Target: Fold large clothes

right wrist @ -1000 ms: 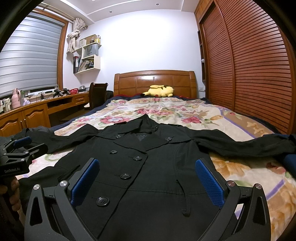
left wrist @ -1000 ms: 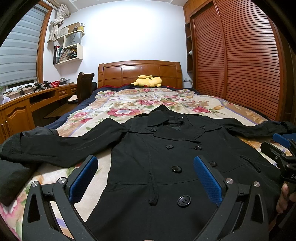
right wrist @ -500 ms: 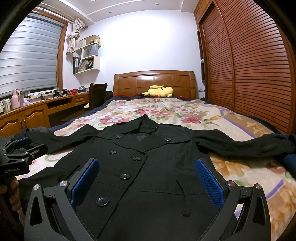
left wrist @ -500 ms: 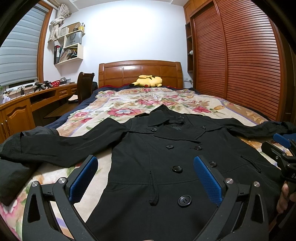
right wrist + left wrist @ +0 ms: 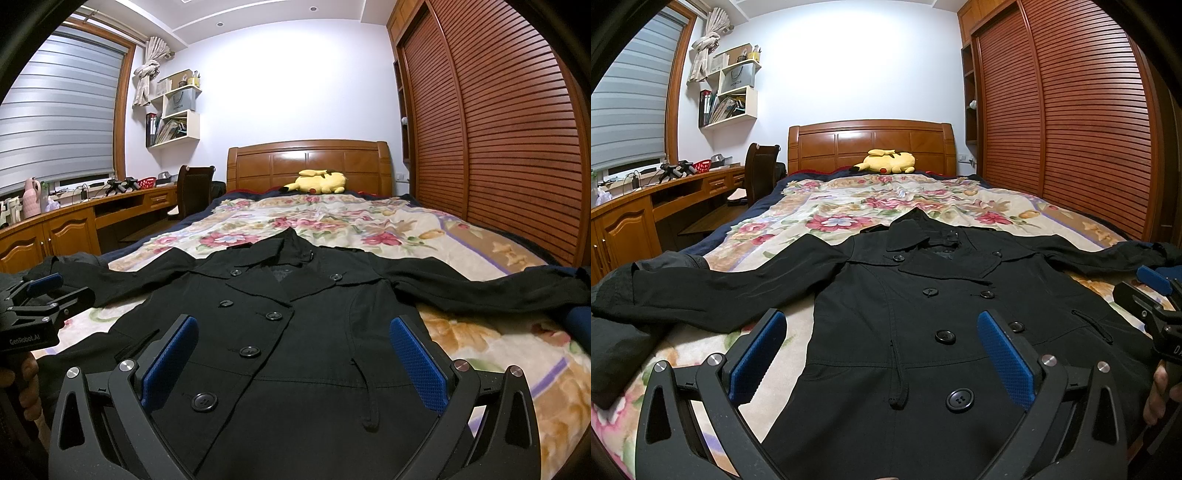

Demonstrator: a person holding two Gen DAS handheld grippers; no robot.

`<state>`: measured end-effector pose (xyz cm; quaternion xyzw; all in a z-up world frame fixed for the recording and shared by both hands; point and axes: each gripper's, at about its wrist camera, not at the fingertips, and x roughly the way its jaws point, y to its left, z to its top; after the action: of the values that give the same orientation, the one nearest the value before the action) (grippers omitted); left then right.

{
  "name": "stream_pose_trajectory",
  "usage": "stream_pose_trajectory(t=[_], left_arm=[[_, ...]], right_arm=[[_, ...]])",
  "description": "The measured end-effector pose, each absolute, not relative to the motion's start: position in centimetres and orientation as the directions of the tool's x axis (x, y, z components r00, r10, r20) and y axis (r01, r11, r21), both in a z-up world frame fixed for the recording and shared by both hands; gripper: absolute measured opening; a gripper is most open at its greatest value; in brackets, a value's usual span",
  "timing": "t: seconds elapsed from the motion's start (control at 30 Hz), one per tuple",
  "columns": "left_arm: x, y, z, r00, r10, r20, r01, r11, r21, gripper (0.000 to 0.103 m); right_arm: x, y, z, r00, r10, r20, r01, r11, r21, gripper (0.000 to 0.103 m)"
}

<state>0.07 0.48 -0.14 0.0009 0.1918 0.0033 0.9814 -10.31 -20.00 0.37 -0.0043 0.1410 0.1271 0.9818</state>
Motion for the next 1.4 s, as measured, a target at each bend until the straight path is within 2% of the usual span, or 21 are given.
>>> stream_pose_trajectory(t=[0.3,0.6,0.8,1.13,1.4], left_arm=[[-0.1,0.8,-0.5,0.925,0.007,-0.381,-0.008,1.000,-0.002,0.103],[-0.9,3.2,-1.0,0.901,0.018,-0.433,-0.023,1.000,-0.006,0.103],[-1.4,6.1,-0.4,0.893,0.047,-0.447,-0.056,0.998,-0.008,0.103],[-1.1,11.6,-0.4,0.860,0.171,-0.482,-0.155,0.985,0.073,0.103],[-0.4,16.8,0.3,0.842,0.181,-0.508,-0.169,0.983,0.069,0.103]], right_arm=[[-10.3,-20.0,0.4,0.924,0.256,-0.283,-0.259,0.965,0.028,0.103],[-9.5,-17.8,0.5,0.884,0.336,-0.325,-0.355,0.935,-0.001,0.103],[-8.7,-16.9,1.5,0.864,0.375,-0.337,-0.404,0.915,-0.016,0.103],[-6.1,-15.3,1.9,0.834,0.416,-0.362,-0.459,0.887,-0.038,0.103],[-4.6,-13.2,2.2,0.814,0.456,-0.359,-0.502,0.864,-0.043,0.103]])
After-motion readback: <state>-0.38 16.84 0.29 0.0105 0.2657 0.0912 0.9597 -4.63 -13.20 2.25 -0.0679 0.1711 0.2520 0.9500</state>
